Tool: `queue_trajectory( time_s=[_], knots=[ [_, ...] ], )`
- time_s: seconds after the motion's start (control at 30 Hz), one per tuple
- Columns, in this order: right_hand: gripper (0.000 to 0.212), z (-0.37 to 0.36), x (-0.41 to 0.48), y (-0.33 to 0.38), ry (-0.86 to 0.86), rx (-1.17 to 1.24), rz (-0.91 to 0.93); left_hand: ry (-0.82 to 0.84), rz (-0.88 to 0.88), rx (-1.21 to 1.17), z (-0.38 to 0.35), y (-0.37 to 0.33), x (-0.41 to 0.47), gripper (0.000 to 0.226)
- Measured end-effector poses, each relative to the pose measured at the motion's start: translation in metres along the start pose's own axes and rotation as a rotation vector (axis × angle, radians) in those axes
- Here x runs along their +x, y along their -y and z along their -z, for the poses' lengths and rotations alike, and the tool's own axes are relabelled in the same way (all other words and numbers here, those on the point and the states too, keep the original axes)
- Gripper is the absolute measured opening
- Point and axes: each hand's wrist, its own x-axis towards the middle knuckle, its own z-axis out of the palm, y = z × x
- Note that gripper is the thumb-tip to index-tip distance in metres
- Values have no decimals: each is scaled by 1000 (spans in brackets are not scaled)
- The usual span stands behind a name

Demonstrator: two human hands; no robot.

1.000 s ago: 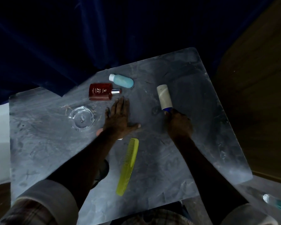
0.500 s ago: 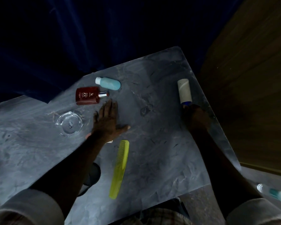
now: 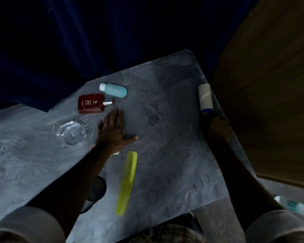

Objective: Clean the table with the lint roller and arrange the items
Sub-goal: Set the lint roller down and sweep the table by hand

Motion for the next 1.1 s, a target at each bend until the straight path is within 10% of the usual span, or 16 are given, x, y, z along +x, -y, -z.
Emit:
queue_trajectory(
  time_s=[0.37, 0.97, 1.1],
  knots=[
    [35, -54, 2, 53, -14, 143, 133, -31, -26, -10, -2, 4, 3, 128],
    [34, -112, -60, 120, -661, -308, 515, -4, -11, -37, -15, 17, 14, 136],
    [33, -113, -62, 124, -595, -275, 541, 10, -18, -51, -14, 16, 13, 139]
  ],
)
